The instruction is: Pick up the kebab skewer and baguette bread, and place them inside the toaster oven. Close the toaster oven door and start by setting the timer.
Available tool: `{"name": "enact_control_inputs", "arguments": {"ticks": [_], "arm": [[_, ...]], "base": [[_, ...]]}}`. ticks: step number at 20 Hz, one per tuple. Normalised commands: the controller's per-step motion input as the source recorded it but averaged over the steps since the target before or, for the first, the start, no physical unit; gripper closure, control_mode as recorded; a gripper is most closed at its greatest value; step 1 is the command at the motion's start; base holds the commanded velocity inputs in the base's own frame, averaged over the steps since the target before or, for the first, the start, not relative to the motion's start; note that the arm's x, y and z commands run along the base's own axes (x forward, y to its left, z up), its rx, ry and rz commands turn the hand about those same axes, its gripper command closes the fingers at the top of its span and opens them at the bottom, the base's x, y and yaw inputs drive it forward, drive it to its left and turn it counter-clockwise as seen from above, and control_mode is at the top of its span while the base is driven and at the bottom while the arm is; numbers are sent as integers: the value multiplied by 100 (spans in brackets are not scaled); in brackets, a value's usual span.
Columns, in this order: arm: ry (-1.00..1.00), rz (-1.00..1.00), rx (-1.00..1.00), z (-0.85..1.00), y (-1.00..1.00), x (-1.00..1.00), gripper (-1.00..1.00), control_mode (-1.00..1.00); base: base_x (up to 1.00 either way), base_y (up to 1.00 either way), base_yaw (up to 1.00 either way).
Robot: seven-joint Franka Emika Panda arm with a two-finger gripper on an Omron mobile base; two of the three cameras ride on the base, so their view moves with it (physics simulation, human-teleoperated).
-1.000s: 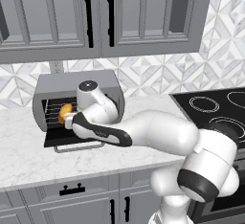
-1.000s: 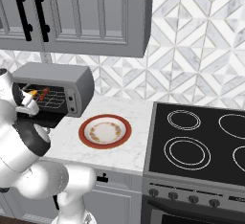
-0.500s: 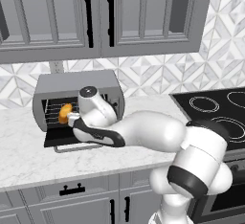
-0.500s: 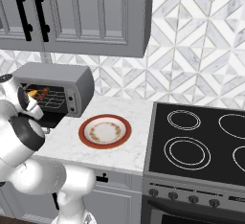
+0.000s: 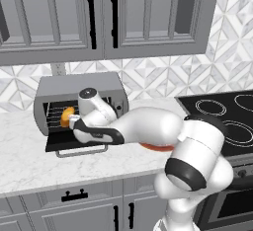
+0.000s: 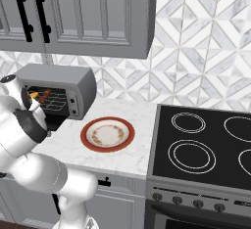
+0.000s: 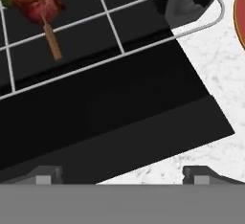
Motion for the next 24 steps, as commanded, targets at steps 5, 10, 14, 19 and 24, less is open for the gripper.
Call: {"name": "enact_control_inputs", "arguments": {"ticks": [5,10,14,19,24], "arm": [[4,-3,0,-25,0,23,-100,-100],[0,-4,0,-10,0,20,-100,-100],[0,-5,0,-4,0,27,-100,-100],[0,-5,0,-6,0,36,-100,-100],[0,-5,0,-6,0,47,-100,-100]], "base": [[0,0,0],[0,0,0],[0,0,0],[0,0,0],[0,0,0]]}}
